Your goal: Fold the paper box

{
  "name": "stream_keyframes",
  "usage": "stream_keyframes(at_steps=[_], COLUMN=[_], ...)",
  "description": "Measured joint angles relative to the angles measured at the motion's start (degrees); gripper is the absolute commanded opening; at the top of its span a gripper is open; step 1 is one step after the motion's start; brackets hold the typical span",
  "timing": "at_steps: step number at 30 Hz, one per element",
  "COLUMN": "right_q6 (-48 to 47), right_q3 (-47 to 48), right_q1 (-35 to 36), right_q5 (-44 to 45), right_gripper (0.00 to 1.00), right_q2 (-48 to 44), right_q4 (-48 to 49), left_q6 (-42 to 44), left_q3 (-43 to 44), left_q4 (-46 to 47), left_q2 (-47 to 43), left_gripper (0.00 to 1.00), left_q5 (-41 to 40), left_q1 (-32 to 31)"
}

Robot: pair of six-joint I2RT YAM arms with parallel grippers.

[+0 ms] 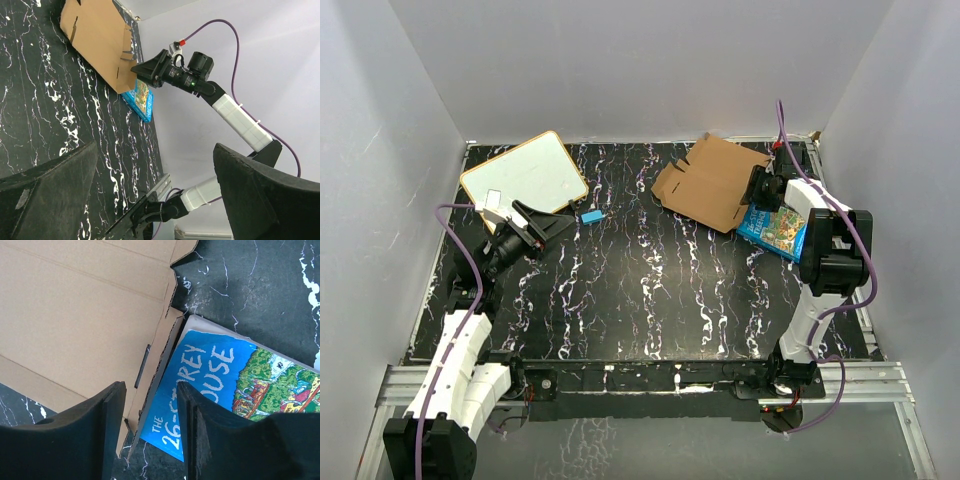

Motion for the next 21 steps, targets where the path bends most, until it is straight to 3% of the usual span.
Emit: stream_keyframes(at_steps=[21], right_q6=[0.5], right_q3=[0.0], right_q1=[0.0], right_q5=[0.5], right_gripper=[0.34], right_q2=[0.1], right_q4=[0.0], left_q6=[0.0], left_q3=[0.0], left_q4=[-0.2], left_q2=[0.0], left_gripper=[0.97], left_q5=[0.0], left_q1=[0.0])
